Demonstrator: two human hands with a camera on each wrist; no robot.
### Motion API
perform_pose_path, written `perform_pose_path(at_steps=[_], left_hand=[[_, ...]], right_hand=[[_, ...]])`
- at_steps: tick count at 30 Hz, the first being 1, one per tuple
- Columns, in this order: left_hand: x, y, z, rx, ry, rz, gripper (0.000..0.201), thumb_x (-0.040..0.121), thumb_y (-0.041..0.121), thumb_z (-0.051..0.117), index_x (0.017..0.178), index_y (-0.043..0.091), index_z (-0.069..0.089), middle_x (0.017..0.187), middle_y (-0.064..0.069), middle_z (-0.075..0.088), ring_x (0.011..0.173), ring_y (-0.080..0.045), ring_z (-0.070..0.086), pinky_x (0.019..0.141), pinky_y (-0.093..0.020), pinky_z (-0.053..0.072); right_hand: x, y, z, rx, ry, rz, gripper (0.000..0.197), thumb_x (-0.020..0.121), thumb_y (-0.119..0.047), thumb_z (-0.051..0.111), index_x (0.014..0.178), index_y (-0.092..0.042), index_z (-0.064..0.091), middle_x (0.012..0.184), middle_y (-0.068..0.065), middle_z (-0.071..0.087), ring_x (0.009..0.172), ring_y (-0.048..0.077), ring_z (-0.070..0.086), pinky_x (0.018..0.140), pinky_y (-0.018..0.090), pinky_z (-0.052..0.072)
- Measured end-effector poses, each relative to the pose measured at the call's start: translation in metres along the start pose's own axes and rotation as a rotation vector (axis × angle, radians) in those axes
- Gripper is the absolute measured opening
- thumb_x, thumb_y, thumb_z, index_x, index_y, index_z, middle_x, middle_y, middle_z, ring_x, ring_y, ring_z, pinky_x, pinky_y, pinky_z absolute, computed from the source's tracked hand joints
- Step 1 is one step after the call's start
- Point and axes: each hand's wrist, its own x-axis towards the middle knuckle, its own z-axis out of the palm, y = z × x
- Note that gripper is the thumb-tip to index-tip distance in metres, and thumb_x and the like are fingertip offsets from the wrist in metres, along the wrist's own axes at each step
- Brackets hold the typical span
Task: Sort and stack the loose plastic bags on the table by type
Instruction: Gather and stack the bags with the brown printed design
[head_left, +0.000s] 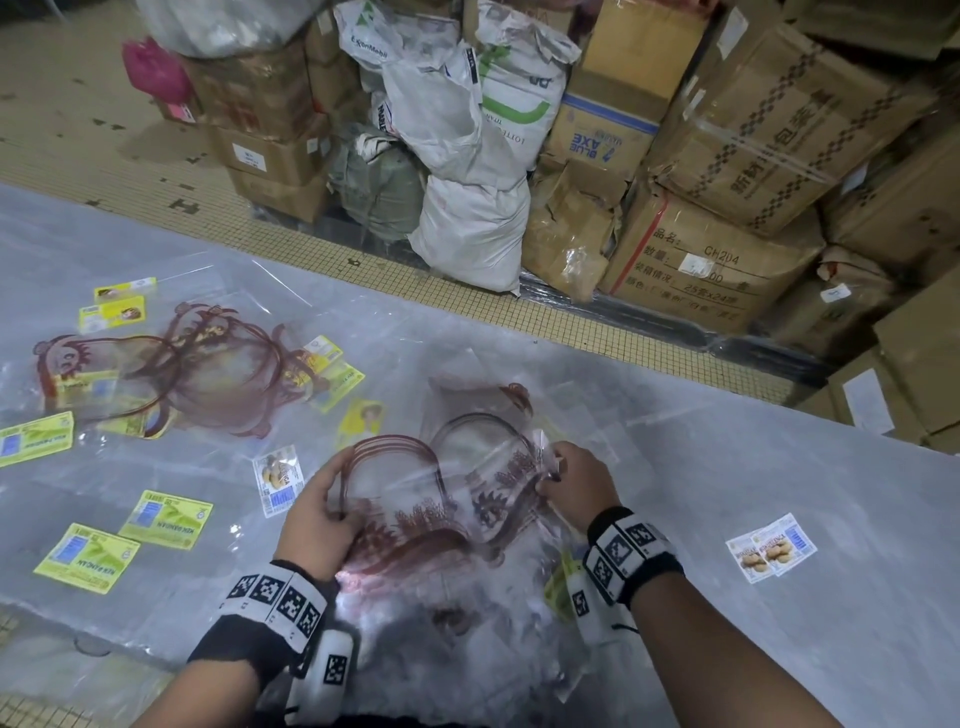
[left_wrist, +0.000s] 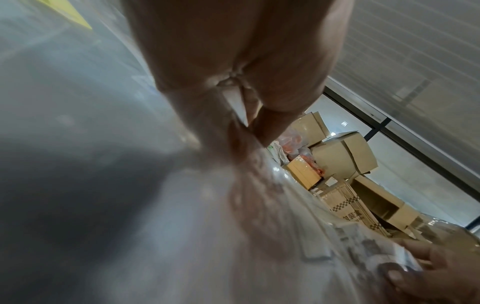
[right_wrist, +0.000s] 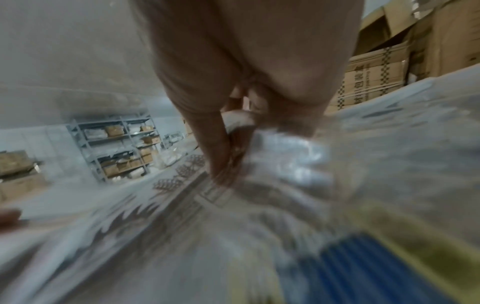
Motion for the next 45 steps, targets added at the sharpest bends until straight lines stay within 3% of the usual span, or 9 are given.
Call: perform_pose_path(at_steps=[7,14,19,23,26,34,38,43,45], left_hand=[[-0.002,0.0,-0.001,-0.066,0.016,-0.034,0.072,0.084,-0.019,0.056,0.141,0.025,0.047,0.117,-0.023,0.063,0.044,-0.004,0.057,0.042,-0.016,0.047],[-0.001,0.003,0.001,-0.172,-0.035,-0.079,0.075,0.083,-0.018,0.06,0.139,0.03,0.048,0.101,-0.012,0.072,0.063,-0.026,0.068,0.059,-0.038,0.059],[0.002,0.002,0.008,-0.382,-0.015,-0.136,0.065,0.084,-0.013,0.063,0.13,0.033,0.056,0.104,-0.014,0.073,0.084,-0.035,0.071,0.077,-0.049,0.059],[0.008,0.004,0.011,-0.538,0.043,-0.168,0.032,0.1,0.016,0.051,0.131,0.023,0.055,0.128,-0.009,0.063,0.116,-0.03,0.061,0.105,-0.049,0.044],[0.006,0.003,0.011,-0.486,0.031,-0.14,0.052,0.088,0.028,0.069,0.136,0.028,0.048,0.134,-0.003,0.057,0.119,-0.032,0.058,0.105,-0.049,0.043],[0.002,0.003,0.011,-0.459,0.007,-0.121,0.081,0.08,-0.019,0.061,0.141,0.03,0.043,0.128,-0.008,0.057,0.085,-0.022,0.062,0.064,-0.027,0.057],[0.004,-0.001,0.008,-0.453,-0.006,-0.115,0.079,0.079,-0.016,0.066,0.139,0.031,0.044,0.129,-0.004,0.057,0.102,-0.026,0.066,0.076,-0.037,0.059],[0.0,0.0,0.002,-0.309,0.026,-0.047,0.082,0.074,-0.02,0.068,0.138,0.027,0.048,0.124,-0.005,0.06,0.087,-0.01,0.067,0.066,-0.019,0.057],[0.0,0.001,-0.003,-0.248,0.041,-0.019,0.083,0.073,-0.022,0.068,0.14,0.022,0.046,0.124,-0.005,0.059,0.089,-0.007,0.063,0.063,-0.01,0.052]], right_hand=[[0.006,0.003,-0.04,0.348,0.005,-0.08,0.045,0.081,0.005,0.068,0.119,-0.017,0.062,0.107,-0.002,0.067,0.099,0.015,0.064,0.083,0.031,0.055],[-0.004,-0.03,-0.063,1.003,-0.062,-0.054,0.048,0.087,0.016,0.053,0.12,-0.017,0.061,0.103,0.018,0.068,0.072,0.021,0.065,0.062,0.035,0.054],[-0.009,-0.054,-0.039,1.193,-0.204,-0.045,0.051,0.086,0.016,0.052,0.124,-0.017,0.06,0.112,0.019,0.068,0.093,0.029,0.067,0.088,0.046,0.055],[-0.018,-0.047,0.017,0.861,-0.249,0.038,0.055,0.081,0.007,0.069,0.118,-0.032,0.061,0.123,0.017,0.065,0.104,0.029,0.067,0.092,0.047,0.055],[-0.03,-0.044,0.04,0.671,-0.247,0.066,0.061,0.082,0.007,0.068,0.13,-0.027,0.053,0.129,0.004,0.057,0.1,0.018,0.066,0.079,0.029,0.058],[-0.04,-0.049,0.047,0.375,-0.292,0.015,0.074,0.083,-0.007,0.07,0.147,-0.018,0.036,0.15,0.002,0.041,0.129,0.018,0.046,0.101,0.028,0.046],[-0.043,-0.051,0.048,0.196,-0.317,-0.06,0.073,0.086,-0.022,0.067,0.149,-0.012,0.032,0.15,0.005,0.042,0.134,0.021,0.044,0.1,0.023,0.037],[-0.032,-0.049,0.045,0.081,-0.111,-0.137,0.009,0.086,-0.02,0.061,0.079,-0.015,0.058,0.078,0.003,0.058,0.073,0.022,0.054,0.082,0.047,0.052],[-0.022,-0.044,0.04,-0.034,0.038,-0.098,0.01,0.085,-0.021,0.059,0.086,-0.011,0.058,0.092,0.009,0.055,0.088,0.028,0.052,0.083,0.044,0.052]])
